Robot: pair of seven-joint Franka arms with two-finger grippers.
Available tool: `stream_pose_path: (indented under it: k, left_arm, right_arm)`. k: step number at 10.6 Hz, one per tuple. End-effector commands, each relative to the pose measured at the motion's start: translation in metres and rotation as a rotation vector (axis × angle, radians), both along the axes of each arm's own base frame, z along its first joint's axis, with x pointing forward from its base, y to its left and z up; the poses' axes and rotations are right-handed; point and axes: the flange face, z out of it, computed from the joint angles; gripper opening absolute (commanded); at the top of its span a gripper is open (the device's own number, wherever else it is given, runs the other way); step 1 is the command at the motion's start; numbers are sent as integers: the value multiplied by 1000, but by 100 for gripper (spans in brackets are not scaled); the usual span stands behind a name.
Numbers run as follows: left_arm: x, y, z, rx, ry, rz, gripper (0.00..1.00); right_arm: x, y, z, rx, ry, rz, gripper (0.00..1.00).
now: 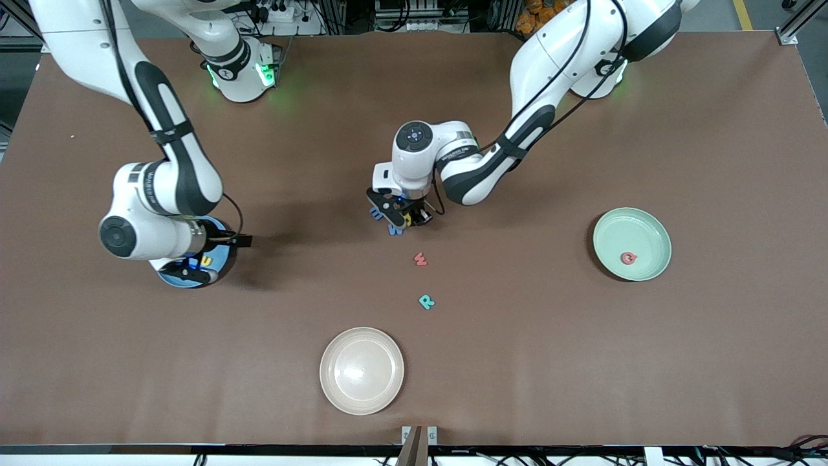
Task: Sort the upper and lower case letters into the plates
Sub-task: 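Close the left gripper on the yellow H and lift it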
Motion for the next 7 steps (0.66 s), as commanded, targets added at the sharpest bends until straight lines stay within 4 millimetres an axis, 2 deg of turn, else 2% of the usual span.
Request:
stream_pose_path:
  k: [1,2,5,6,7]
  left_arm:
    - [24,21,31,-33,58,61,0]
    - [40,41,48,-12,105,101,0]
    - [88,127,94,72,268,253,0]
    - [98,158,112,102,324,289,0]
    - [114,197,126,127,351,325,0]
  right_arm:
    - [-3,42,3,-13,6,-35,100]
    - [-8,66,4,-7,11,-48,100]
    - [-21,122,5,-43,9,-116,100]
    - [-27,141,5,-59,3,-142,100]
    - [-36,170,6,-69,-12,-161,100]
